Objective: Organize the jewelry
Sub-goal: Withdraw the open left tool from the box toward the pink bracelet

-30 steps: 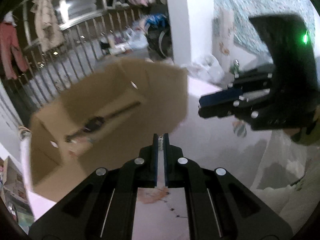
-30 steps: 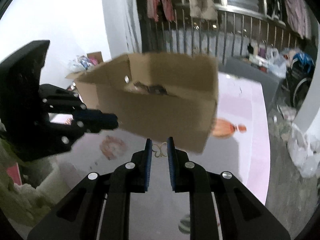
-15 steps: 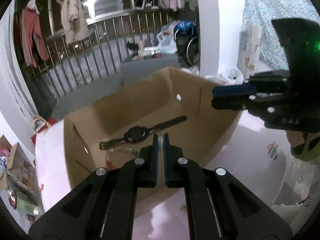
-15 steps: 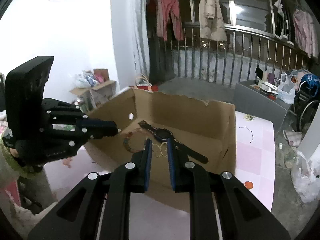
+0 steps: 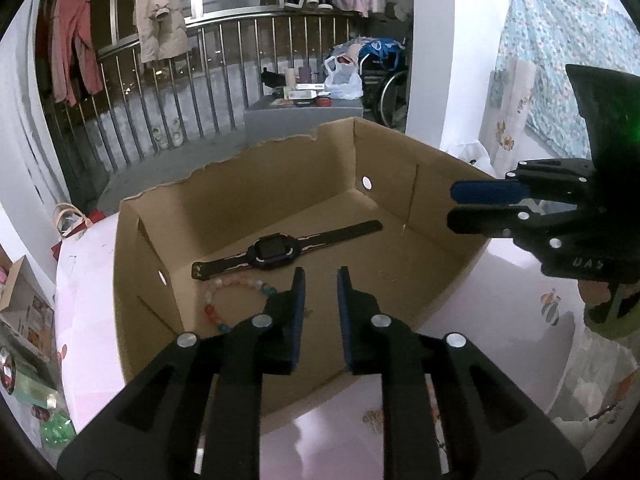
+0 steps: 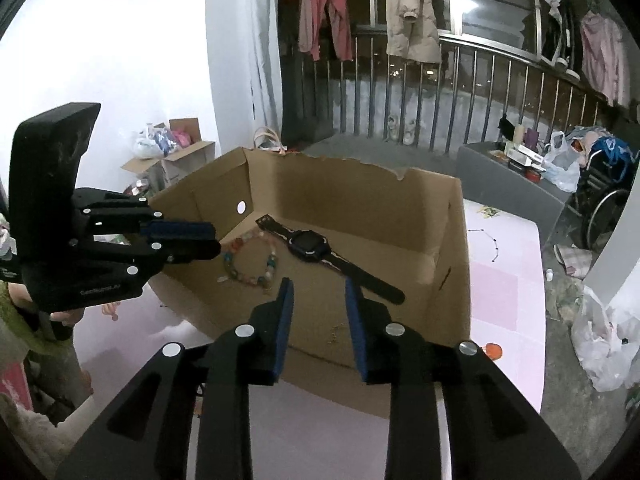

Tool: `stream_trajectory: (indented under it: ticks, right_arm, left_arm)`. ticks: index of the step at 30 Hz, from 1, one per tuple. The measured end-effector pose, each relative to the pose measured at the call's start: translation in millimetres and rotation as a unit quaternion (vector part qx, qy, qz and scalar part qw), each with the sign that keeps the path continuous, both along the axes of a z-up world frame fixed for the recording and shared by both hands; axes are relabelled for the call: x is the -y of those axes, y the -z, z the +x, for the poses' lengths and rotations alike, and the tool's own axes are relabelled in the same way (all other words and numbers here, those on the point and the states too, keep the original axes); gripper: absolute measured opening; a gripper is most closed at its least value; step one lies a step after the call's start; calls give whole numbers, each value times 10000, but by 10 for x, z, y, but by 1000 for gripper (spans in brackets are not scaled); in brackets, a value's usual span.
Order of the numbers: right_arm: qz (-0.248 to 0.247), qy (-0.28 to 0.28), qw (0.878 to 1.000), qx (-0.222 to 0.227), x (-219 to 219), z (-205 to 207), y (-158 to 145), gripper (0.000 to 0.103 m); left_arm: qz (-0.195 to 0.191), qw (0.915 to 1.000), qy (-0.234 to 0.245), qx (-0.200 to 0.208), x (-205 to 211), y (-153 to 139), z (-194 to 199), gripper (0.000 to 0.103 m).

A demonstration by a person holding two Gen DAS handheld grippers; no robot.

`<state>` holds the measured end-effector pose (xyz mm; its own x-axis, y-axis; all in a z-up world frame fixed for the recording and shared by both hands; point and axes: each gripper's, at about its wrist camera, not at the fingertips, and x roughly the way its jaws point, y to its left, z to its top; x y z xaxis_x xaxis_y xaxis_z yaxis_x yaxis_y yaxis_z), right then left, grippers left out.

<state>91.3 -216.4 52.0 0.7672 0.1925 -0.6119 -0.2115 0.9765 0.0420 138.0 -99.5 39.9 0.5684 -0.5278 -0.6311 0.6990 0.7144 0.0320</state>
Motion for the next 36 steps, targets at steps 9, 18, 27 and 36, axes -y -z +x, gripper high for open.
stream_trajectory:
  ticks: [9,18,27,36]
  right_arm:
    - [208,-87,9997,55,3,-431,-68,30]
    - [668,-265,9952,-667,-165,-599,282,30]
    - [642,-508,9882,-1297,-489,-332,715,30]
    - [526,-507,9851,-1555,-582,-109,865,28]
  left_arm:
    - [-109,9997,-159,116,-305,-154,-371,31]
    - [-101,9997,-126,-169,-557,21,-770,41]
    - [360,9973,-8,-643,-359,696,-742,43]
    - [824,9954,403,-274,-178,892,-826,43]
